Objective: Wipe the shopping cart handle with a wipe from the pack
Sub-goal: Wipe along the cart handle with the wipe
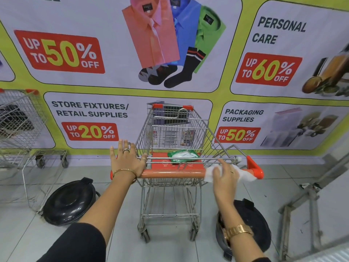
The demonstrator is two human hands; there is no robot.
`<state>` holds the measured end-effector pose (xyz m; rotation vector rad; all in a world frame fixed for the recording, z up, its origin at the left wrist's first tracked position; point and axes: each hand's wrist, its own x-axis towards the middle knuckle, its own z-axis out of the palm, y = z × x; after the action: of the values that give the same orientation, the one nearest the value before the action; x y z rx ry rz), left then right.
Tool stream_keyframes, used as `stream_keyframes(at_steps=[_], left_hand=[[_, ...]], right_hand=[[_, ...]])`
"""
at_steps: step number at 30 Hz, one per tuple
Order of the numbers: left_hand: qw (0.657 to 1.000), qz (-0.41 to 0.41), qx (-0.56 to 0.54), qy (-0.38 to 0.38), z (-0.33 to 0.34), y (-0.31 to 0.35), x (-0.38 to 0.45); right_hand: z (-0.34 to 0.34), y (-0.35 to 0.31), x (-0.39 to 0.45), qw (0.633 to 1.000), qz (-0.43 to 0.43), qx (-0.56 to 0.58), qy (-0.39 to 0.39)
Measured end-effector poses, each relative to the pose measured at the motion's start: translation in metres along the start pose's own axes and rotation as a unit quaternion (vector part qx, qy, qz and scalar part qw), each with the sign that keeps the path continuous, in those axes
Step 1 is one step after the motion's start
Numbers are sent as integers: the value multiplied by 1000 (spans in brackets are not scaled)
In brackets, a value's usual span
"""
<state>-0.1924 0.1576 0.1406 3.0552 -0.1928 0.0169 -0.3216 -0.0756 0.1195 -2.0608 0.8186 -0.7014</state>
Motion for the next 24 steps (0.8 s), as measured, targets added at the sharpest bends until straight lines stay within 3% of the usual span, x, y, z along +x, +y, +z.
stream_keyframes(at_steps=[6, 16, 24], left_hand=[[1000, 11, 1, -6, -1, 3, -2], [1000, 15, 3, -7, -3, 8, -3], [1000, 13, 2, -13, -3, 10, -2]], right_hand=[[-2, -1, 6, 997, 52, 36, 55], [64, -55, -76, 992, -22, 66, -105], [29, -26, -43, 997, -67, -1, -49]])
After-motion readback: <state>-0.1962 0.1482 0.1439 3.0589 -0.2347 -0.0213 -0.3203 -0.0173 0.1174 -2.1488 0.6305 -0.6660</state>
